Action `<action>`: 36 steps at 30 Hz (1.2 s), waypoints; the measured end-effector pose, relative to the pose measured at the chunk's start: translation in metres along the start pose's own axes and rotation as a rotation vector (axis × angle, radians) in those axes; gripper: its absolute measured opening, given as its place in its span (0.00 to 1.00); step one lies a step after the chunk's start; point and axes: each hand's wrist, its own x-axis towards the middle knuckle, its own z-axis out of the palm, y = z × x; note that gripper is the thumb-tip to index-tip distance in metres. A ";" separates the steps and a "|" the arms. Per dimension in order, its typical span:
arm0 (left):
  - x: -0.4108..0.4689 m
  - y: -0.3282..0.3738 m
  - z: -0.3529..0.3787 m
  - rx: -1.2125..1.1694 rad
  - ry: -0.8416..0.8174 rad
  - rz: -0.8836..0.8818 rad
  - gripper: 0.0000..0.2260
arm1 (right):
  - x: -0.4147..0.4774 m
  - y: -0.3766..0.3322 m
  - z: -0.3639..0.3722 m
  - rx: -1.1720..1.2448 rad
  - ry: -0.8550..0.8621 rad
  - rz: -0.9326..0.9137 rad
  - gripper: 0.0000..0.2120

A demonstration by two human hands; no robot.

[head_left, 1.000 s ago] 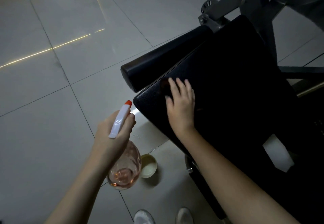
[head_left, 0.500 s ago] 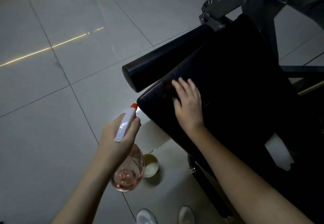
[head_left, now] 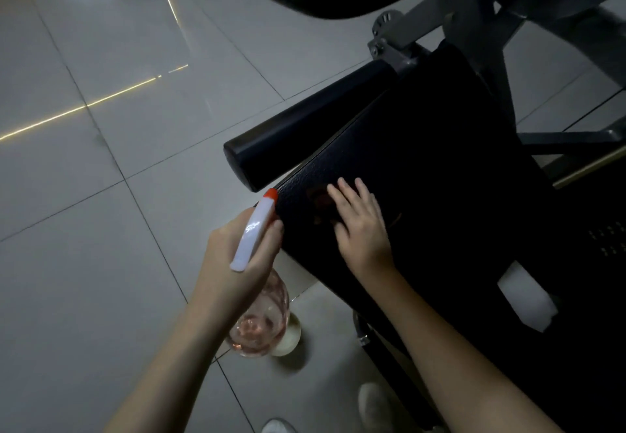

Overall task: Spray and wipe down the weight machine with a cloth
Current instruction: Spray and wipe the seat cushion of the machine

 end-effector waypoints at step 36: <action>0.081 0.070 0.079 0.274 0.175 0.027 0.04 | 0.078 0.008 -0.015 -0.002 -0.061 0.149 0.26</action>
